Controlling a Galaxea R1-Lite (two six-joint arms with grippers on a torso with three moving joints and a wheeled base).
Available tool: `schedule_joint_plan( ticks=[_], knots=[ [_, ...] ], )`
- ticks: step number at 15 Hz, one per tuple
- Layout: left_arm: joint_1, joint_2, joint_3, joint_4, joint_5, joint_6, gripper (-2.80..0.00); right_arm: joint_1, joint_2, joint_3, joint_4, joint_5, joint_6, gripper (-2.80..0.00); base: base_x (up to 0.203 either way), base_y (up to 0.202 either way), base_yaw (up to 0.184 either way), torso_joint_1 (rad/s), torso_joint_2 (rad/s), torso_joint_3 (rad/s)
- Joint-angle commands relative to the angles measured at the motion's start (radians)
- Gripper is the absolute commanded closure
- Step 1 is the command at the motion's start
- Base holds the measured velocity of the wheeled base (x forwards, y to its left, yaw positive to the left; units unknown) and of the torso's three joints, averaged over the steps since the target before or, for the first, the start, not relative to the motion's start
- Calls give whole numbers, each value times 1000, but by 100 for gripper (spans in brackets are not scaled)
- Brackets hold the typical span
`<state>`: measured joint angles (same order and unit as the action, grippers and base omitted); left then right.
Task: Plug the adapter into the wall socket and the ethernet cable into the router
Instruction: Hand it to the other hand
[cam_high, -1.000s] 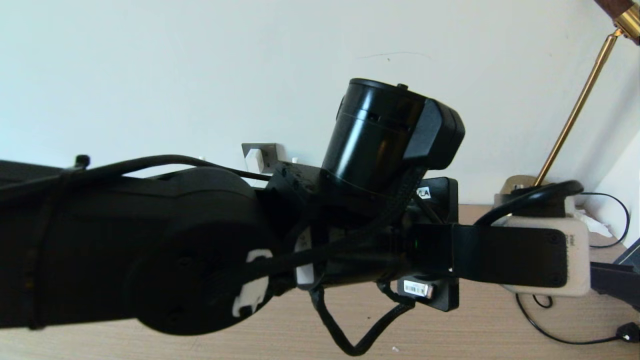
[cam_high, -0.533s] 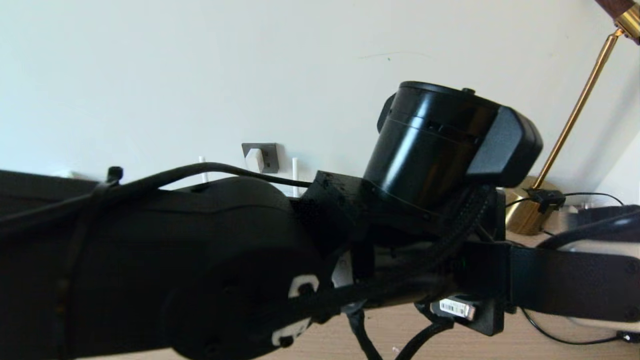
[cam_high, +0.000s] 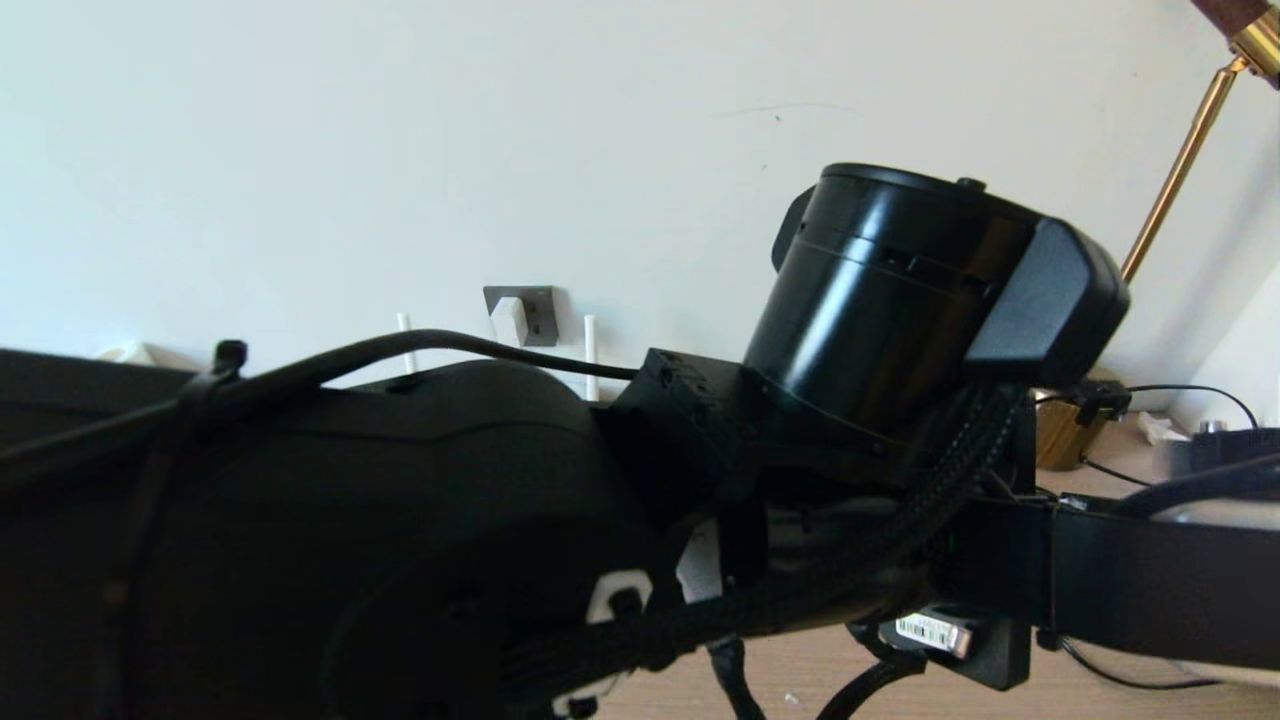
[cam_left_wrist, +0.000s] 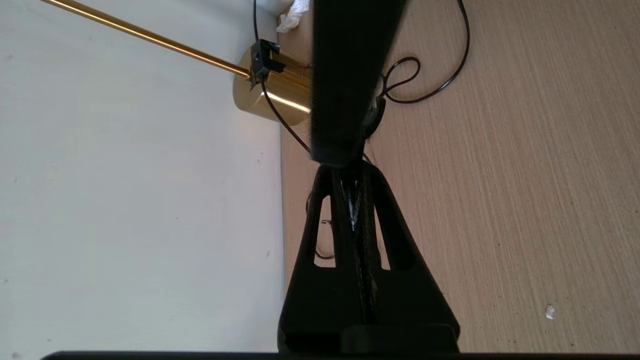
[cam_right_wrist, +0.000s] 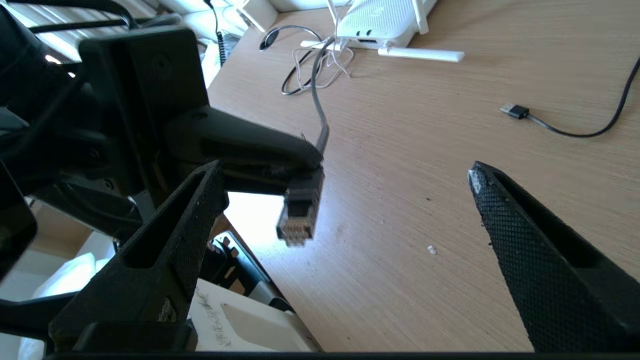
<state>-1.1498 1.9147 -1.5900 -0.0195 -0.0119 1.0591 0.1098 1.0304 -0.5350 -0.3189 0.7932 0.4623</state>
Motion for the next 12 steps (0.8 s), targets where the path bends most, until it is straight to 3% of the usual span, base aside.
schedule_joint_plan(
  ticks=[1,8,9,12],
  knots=[
    [1,1,-2,0,0,5,0,1,-3,6,-2,4,2,-280,0,0,0,0,0,0],
    [4,6,-2,-2,0,5,0,8,-7,9,-2,4,-8,-280,0,0,0,0,0,0],
    [5,6,-2,-3,0,5,0,10,-7,7,-2,4,-7,0,0,0,0,0,0,0],
    [5,6,-2,-3,0,4,0,37,-7,8,-2,4,-2,0,0,0,0,0,0,0]
  ],
)
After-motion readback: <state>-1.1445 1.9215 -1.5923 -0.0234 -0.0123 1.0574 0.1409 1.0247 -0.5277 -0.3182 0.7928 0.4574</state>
